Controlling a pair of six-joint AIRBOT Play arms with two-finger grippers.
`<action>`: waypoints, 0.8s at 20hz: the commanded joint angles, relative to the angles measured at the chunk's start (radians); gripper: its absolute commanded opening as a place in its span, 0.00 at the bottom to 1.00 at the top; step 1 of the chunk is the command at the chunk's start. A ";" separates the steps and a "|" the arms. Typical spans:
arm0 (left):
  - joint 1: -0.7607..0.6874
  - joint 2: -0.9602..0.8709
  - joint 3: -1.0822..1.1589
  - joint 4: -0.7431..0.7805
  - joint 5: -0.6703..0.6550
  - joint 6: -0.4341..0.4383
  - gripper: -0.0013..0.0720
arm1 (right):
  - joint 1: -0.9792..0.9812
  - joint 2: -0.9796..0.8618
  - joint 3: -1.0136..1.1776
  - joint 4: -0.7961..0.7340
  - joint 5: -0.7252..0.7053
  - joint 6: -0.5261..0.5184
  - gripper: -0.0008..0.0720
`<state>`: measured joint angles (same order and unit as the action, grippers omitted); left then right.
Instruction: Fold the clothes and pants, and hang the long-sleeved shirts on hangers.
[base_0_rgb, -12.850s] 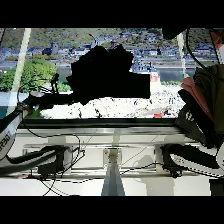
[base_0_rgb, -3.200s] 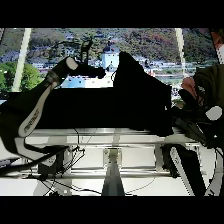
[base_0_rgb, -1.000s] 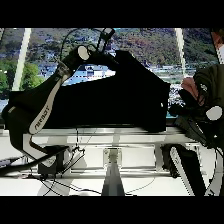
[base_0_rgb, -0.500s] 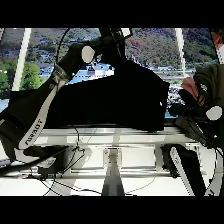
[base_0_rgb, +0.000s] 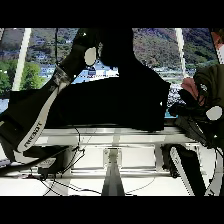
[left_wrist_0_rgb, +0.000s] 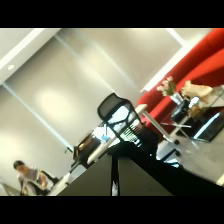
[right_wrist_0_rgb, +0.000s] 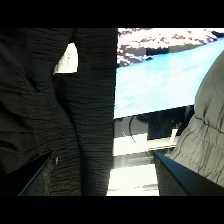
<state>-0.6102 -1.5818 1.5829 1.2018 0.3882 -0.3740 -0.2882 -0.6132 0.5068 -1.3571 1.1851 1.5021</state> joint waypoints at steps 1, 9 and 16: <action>0.034 0.002 -0.007 -0.217 0.052 0.001 0.03 | 0.000 0.000 0.000 0.000 0.000 0.000 0.95; 0.267 0.006 -0.068 -0.809 -0.248 0.135 0.03 | 0.000 -0.002 0.000 -0.011 -0.111 0.009 0.95; 0.427 0.014 -0.271 -0.916 -0.316 0.135 0.03 | 0.000 -0.024 0.000 0.014 -0.209 0.069 0.95</action>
<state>-0.2443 -1.5684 1.3834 0.3370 0.1349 -0.2497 -0.2882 -0.6323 0.5068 -1.3533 1.0103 1.5566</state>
